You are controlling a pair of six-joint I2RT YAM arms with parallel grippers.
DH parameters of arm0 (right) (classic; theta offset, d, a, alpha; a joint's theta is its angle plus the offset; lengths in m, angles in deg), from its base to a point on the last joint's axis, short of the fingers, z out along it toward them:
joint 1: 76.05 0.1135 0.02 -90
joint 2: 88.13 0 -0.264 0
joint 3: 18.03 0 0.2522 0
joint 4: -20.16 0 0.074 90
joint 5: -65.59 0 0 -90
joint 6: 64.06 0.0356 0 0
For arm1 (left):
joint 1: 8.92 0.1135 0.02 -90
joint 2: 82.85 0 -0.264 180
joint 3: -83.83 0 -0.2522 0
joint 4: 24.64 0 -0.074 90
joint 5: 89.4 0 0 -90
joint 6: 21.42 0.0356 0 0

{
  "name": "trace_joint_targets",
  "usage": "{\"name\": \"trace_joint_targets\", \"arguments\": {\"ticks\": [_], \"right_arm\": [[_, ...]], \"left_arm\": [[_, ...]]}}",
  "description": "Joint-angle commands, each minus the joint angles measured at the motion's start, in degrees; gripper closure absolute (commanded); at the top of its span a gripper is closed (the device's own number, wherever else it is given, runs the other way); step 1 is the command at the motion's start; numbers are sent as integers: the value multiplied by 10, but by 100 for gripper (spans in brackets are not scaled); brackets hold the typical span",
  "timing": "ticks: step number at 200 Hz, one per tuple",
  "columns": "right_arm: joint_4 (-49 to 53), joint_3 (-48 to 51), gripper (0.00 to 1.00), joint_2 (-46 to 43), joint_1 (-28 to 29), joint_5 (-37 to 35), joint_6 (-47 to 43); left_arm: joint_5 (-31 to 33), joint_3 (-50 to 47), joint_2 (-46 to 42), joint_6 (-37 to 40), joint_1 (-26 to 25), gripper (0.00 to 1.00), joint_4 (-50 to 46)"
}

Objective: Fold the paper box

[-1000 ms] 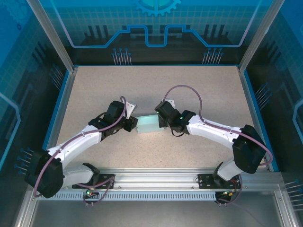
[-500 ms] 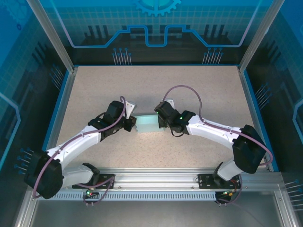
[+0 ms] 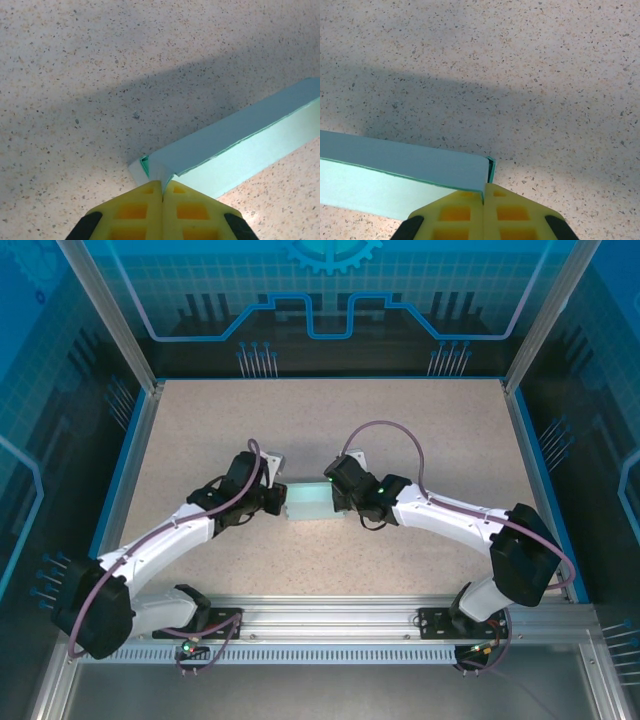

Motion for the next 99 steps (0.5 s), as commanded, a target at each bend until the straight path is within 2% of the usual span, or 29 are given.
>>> {"name": "trace_joint_targets", "arguments": {"ticks": [1, 99], "right_arm": [[22, -8, 100, 15, 12, 0, 0], [14, -2, 100, 19, 14, -1, 0]], "left_arm": [[0, 29, 13, -70, -11, 100, -8], [6, 31, 35, -167, -25, 100, -4]]}}
